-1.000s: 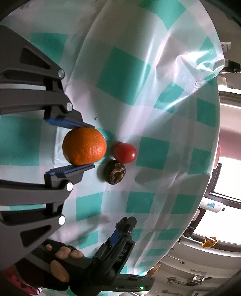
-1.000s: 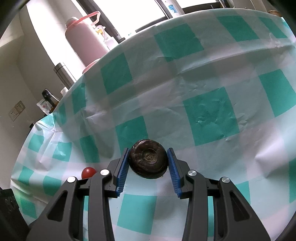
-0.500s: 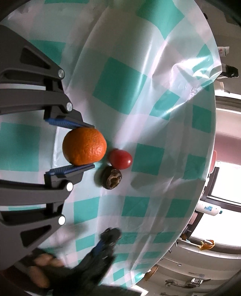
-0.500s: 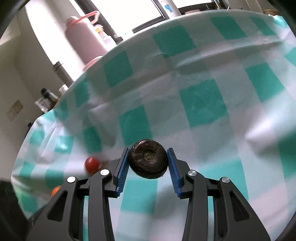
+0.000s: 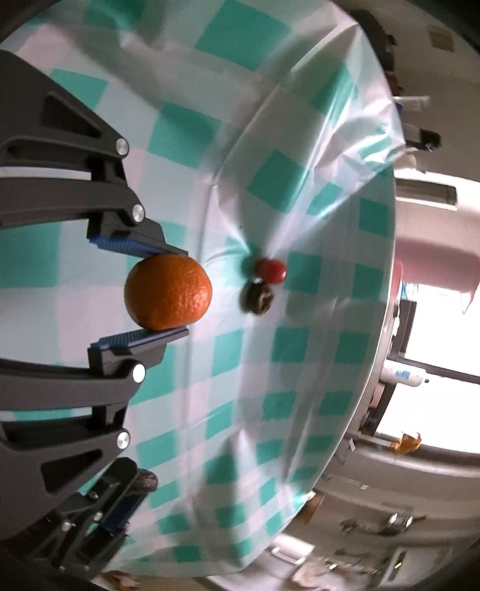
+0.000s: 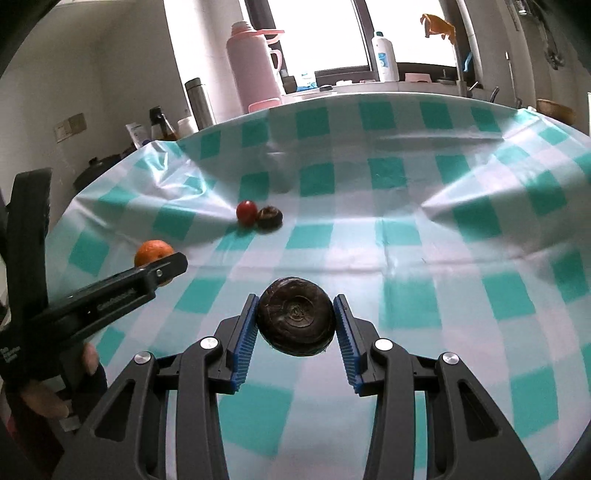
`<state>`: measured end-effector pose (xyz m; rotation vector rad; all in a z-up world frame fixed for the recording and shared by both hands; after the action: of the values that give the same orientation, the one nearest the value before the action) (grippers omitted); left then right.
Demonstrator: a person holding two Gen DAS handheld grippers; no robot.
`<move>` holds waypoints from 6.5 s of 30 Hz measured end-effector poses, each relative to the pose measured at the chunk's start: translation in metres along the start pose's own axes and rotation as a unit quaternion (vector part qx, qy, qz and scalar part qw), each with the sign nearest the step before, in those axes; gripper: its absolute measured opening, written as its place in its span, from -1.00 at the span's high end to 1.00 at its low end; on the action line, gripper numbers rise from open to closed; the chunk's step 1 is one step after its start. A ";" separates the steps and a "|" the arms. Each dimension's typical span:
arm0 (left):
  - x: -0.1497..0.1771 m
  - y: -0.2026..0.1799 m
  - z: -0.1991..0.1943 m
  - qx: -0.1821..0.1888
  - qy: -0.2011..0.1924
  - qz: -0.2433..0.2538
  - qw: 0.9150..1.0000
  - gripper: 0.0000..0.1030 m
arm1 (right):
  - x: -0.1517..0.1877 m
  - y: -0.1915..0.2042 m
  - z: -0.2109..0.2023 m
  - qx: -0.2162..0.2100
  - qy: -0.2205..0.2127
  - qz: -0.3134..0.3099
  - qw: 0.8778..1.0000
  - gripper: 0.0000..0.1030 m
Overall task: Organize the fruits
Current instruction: 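Carry the passion fruit and the orange in both tools over the white bin, then open both tools to drop the passion fruit and orange into the bin, then move both open tools back to the last two fruits, then grasp the dark passion fruit with the right tool while the left tool grasps the red tomato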
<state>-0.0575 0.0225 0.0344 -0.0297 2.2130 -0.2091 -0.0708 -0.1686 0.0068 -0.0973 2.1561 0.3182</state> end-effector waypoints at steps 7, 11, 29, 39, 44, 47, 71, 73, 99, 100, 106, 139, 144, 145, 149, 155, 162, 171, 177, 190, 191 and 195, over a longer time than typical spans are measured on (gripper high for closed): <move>0.026 -0.033 -0.019 0.013 0.010 0.043 0.999 0.32 | 0.015 -0.031 -0.043 0.012 -0.016 0.023 1.000 0.21; 0.039 -0.054 -0.023 0.028 0.015 0.069 0.997 0.32 | 0.027 -0.051 -0.062 0.021 -0.019 0.036 0.999 0.21; 0.091 -0.159 -0.052 0.098 0.032 0.197 0.975 0.32 | 0.095 -0.128 -0.161 0.083 -0.050 0.068 0.993 0.21; 0.131 -0.239 -0.077 0.178 0.046 0.291 0.939 0.32 | 0.146 -0.199 -0.216 0.148 -0.060 0.131 0.979 0.21; 0.168 -0.295 -0.088 0.228 0.063 0.361 0.902 0.32 | 0.188 -0.248 -0.229 0.206 -0.014 0.175 0.963 0.21; 0.200 -0.328 -0.092 0.261 0.084 0.409 0.870 0.32 | 0.218 -0.272 -0.228 0.233 0.042 0.193 0.952 0.21; 0.376 -0.440 0.037 0.257 0.257 0.543 0.757 0.30 | 0.338 -0.298 -0.152 0.248 0.286 0.191 0.906 0.20; 0.377 -0.439 0.038 0.256 0.256 0.544 0.757 0.30 | 0.336 -0.298 -0.152 0.246 0.282 0.195 0.907 0.20; 0.315 -0.426 -0.045 0.335 0.184 0.492 0.782 -0.55 | 0.290 -0.298 -0.214 0.311 0.264 0.144 0.901 -0.60; 0.306 -0.421 -0.053 0.349 0.184 0.482 0.782 -0.63 | 0.276 -0.296 -0.221 0.322 0.252 0.136 0.902 -0.60; 0.223 -0.367 -0.104 0.382 0.070 0.433 0.813 -0.86 | 0.196 -0.261 -0.224 0.335 0.197 0.059 0.920 -0.67; -0.121 0.093 0.110 -0.046 -0.115 -0.065 0.990 -0.96 | -0.090 0.039 0.257 -0.003 0.157 -0.125 0.980 -0.40; -0.119 0.100 0.116 -0.037 -0.109 -0.075 0.991 -0.96 | -0.100 0.059 0.269 0.002 0.147 -0.172 0.974 -0.29; -0.119 0.099 0.116 -0.038 -0.109 -0.073 0.991 -0.96 | -0.100 0.060 0.269 0.005 0.144 -0.177 0.974 -0.11; -0.117 0.099 0.114 -0.030 -0.108 -0.075 0.991 -0.96 | -0.099 0.053 0.252 0.027 0.125 -0.184 0.975 0.21; -0.110 0.074 0.116 0.008 -0.074 -0.038 0.996 -0.96 | -0.099 -0.012 0.193 0.055 0.074 -0.061 0.994 0.21; -0.092 0.040 0.128 -0.004 -0.018 0.062 0.998 -0.96 | -0.084 -0.065 0.156 0.010 0.059 0.057 0.997 0.21; -0.045 0.039 0.111 0.015 0.034 0.084 0.996 -0.95 | -0.077 -0.067 0.155 0.006 0.058 0.063 0.996 0.21; -0.029 0.012 0.106 0.056 0.051 0.122 0.990 -0.95 | -0.077 -0.060 0.158 0.010 0.061 0.055 0.997 0.20; -0.029 0.013 0.139 0.041 0.115 0.083 0.989 -0.14 | -0.077 -0.058 0.162 0.009 0.070 0.063 0.996 0.20; -0.030 0.014 0.139 0.040 0.114 0.079 0.989 -0.11 | -0.077 -0.057 0.163 0.009 0.071 0.062 0.996 0.20; -0.032 0.016 0.142 0.041 0.113 0.071 0.990 -0.11 | -0.077 -0.056 0.165 0.009 0.072 0.061 0.996 0.20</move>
<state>0.0757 0.0211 -0.0272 0.2050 2.4187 -0.2350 0.1162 -0.1830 -0.0298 0.0228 2.3120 0.3718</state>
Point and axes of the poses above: each gripper's, at about its wrist camera, not at the fingertips, and z roughly the way its jaws point, y to its left, x to its underside, the point moved 4 cm from there along z, roughly the way its jaws point, and after that the axes turned 2 degrees about -y, right-handed, at the moved point
